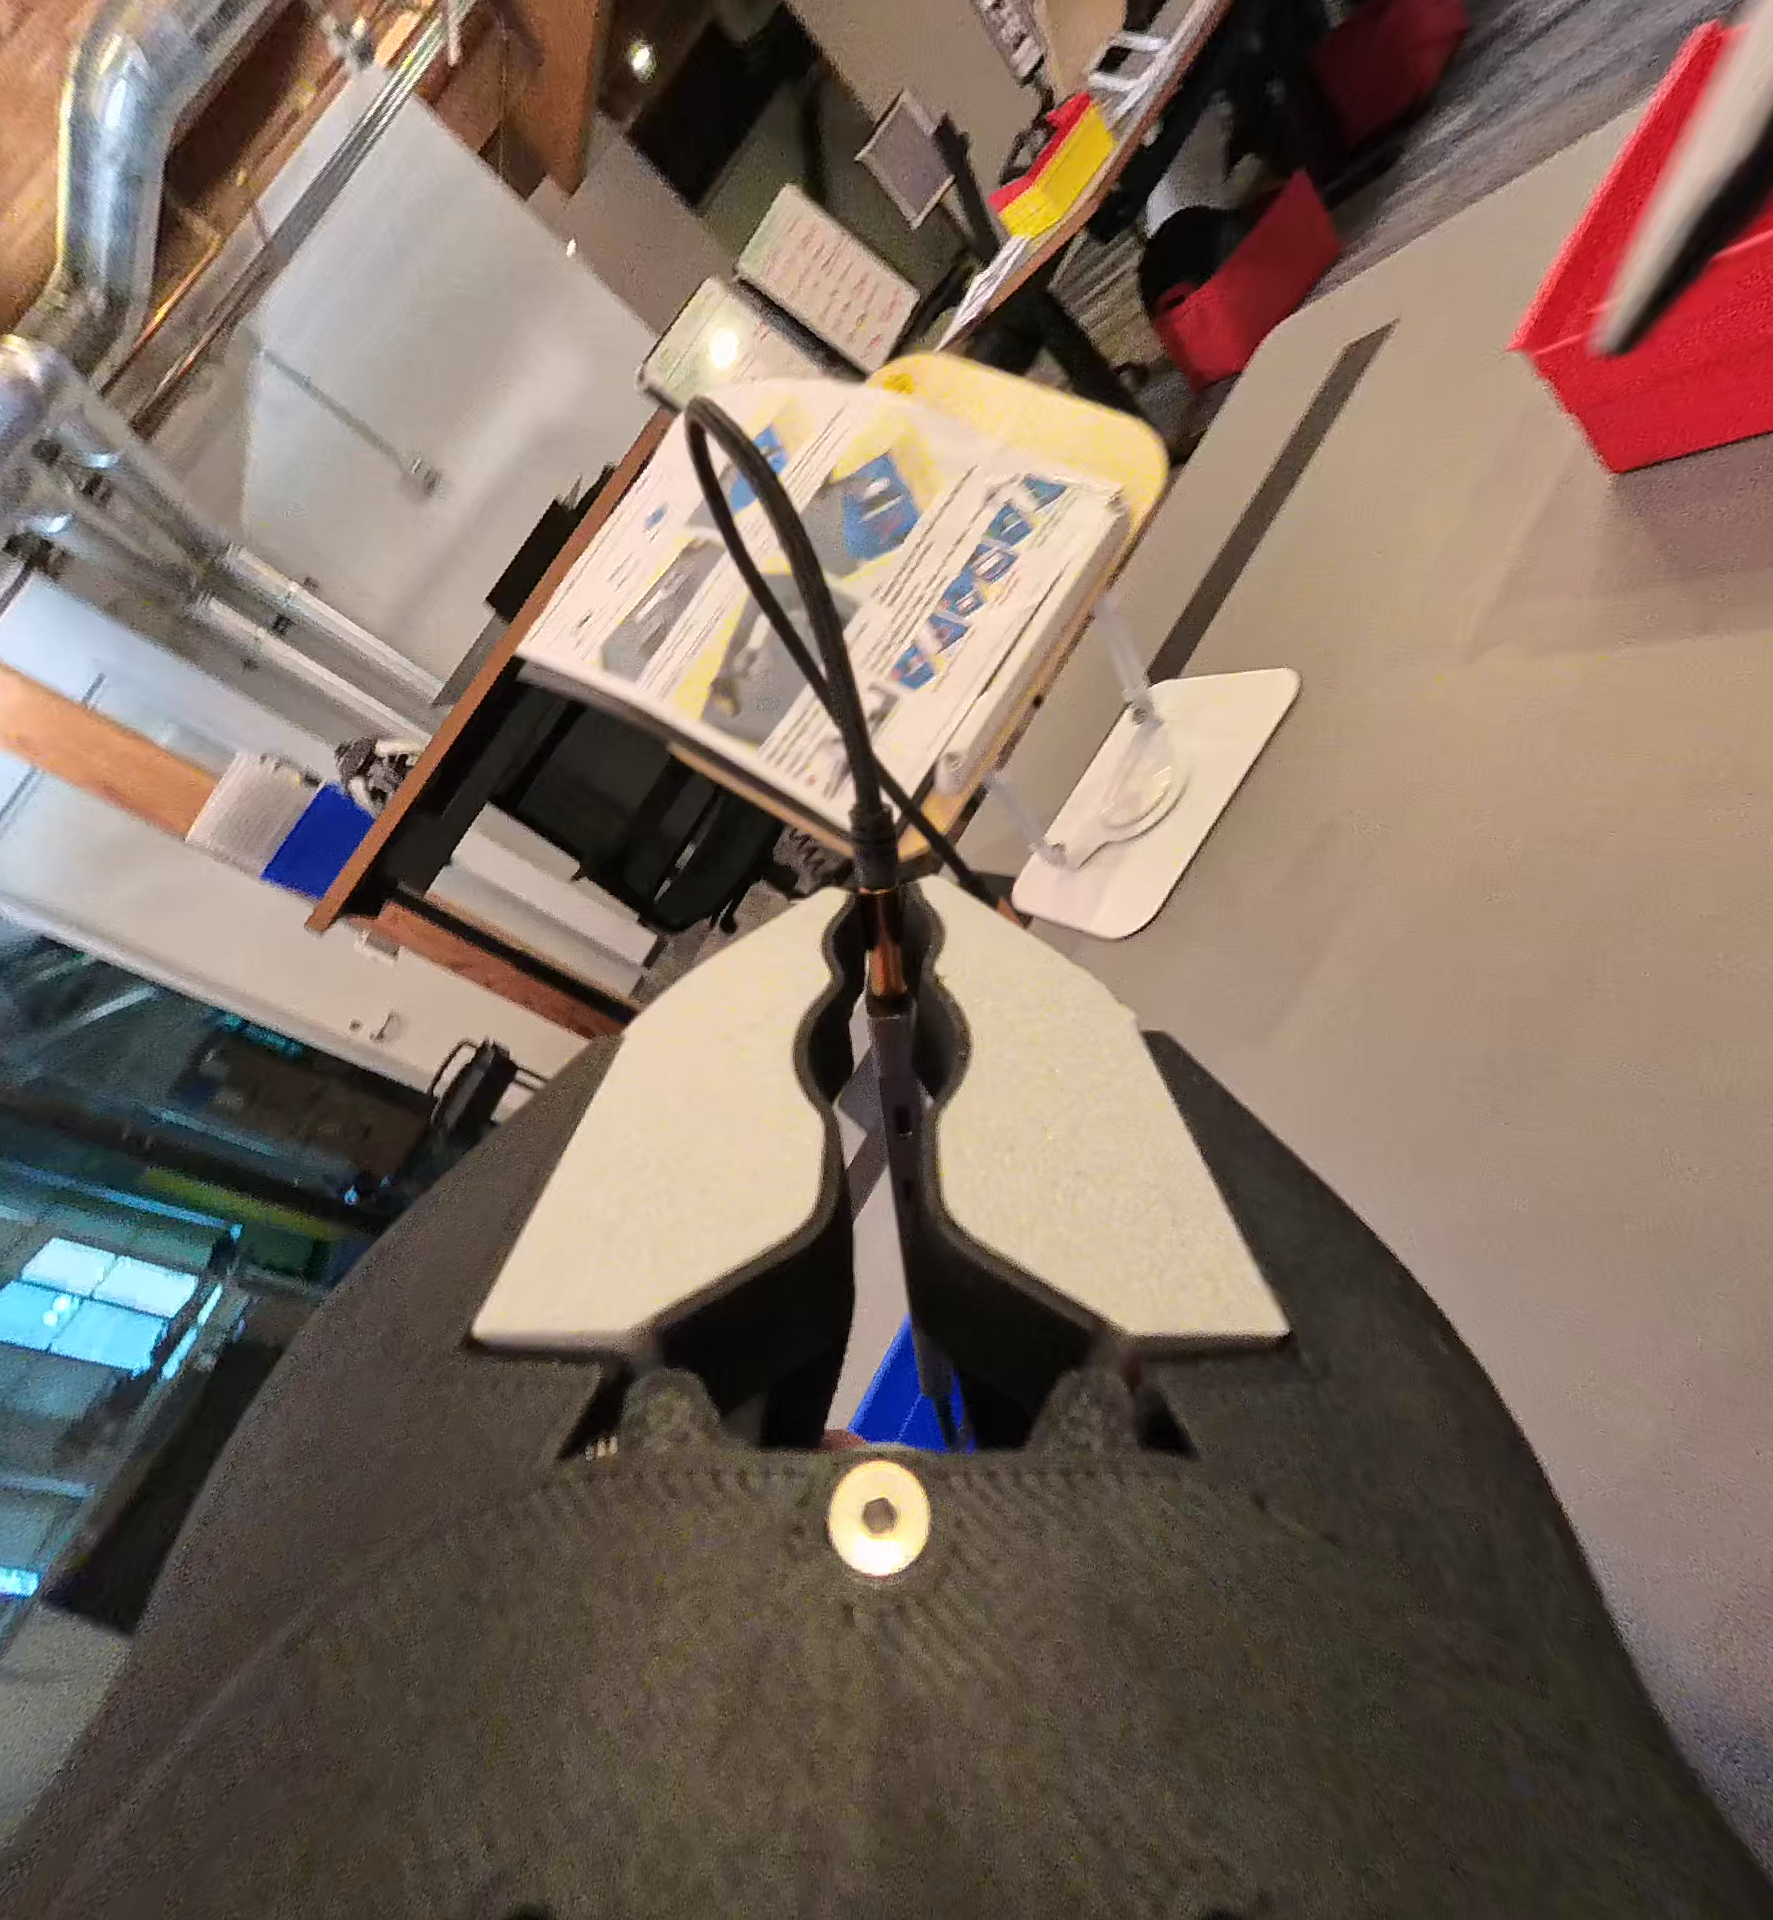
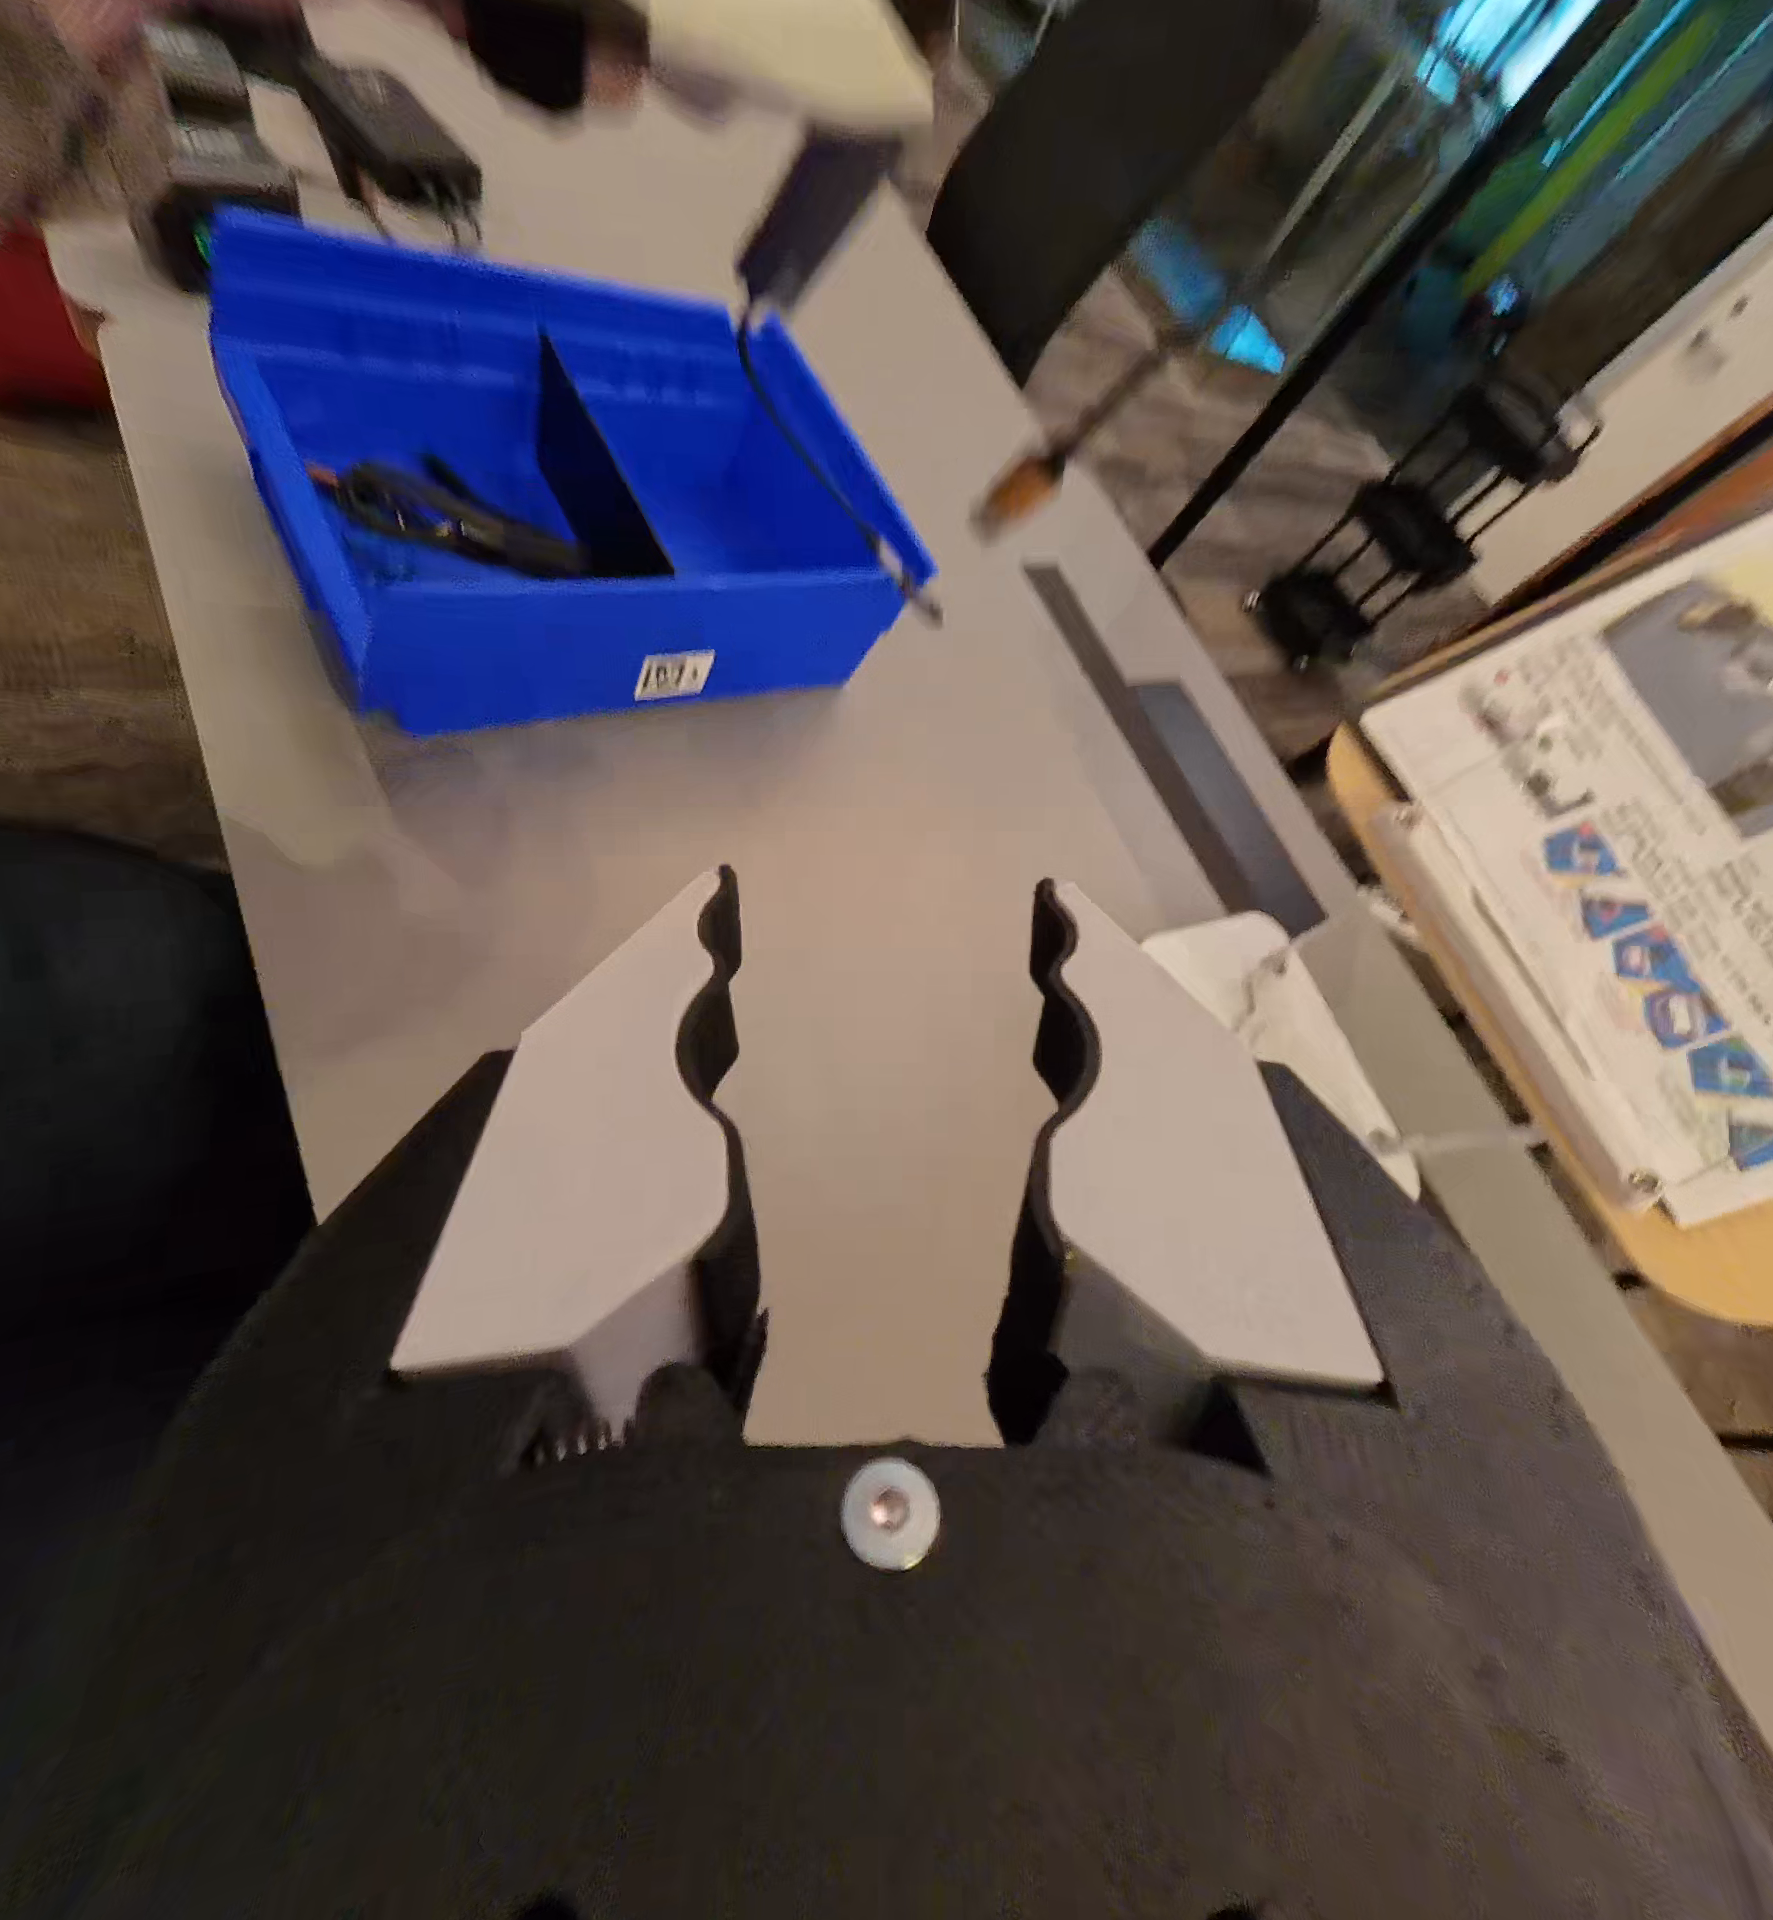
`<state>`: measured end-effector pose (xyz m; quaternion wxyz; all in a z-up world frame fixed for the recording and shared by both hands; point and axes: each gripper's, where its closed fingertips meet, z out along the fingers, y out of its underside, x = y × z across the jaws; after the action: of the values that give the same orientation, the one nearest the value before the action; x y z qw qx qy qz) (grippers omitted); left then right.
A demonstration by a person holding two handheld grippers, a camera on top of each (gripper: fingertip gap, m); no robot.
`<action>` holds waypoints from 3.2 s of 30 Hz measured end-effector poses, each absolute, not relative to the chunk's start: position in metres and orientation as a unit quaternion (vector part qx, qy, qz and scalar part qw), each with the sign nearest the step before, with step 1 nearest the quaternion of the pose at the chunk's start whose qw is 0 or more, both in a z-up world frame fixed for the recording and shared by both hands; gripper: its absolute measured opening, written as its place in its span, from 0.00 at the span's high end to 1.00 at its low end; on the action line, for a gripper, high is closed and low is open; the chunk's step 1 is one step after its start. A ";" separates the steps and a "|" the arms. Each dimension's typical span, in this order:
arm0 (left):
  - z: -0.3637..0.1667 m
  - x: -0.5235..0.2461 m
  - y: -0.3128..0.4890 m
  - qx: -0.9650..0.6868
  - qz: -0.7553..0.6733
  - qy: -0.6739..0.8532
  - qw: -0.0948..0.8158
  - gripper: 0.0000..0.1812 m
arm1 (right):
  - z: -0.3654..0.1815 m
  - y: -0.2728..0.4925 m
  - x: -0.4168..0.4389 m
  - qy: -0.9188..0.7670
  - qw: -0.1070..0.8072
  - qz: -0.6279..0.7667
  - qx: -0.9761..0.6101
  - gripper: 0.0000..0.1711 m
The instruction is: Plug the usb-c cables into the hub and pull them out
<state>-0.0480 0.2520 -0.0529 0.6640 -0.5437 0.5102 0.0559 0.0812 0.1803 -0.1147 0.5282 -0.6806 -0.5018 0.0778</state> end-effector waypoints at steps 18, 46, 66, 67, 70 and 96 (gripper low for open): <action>-0.179 0.073 0.195 -0.499 0.028 0.686 0.529 0.97 | -0.162 0.183 0.081 -0.647 0.504 -0.220 -0.528 0.87; -0.220 0.060 0.217 -0.515 0.041 0.699 0.495 0.95 | -0.188 0.187 0.113 -0.574 0.541 -0.052 -0.612 1.00; -0.197 0.071 0.222 -0.394 0.255 0.672 0.573 0.95 | -0.207 0.179 0.098 -0.441 0.402 0.312 -0.739 0.96; -0.197 0.072 0.222 -0.395 0.252 0.671 0.574 0.95 | -0.207 0.179 0.098 -0.445 0.405 0.310 -0.736 0.96; -0.202 0.073 0.220 -0.417 0.215 0.678 0.566 0.95 | -0.206 0.179 0.098 -0.457 0.413 0.304 -0.727 0.96; -0.243 0.072 0.154 -0.558 -0.283 0.701 0.343 0.76 | -0.205 0.144 0.070 -0.620 0.442 0.303 -0.573 1.00</action>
<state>0.0718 0.1536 -0.2429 0.3429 -0.5583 0.7006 -0.2825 0.0701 0.1438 -0.2049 0.4417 -0.5729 -0.6203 0.3030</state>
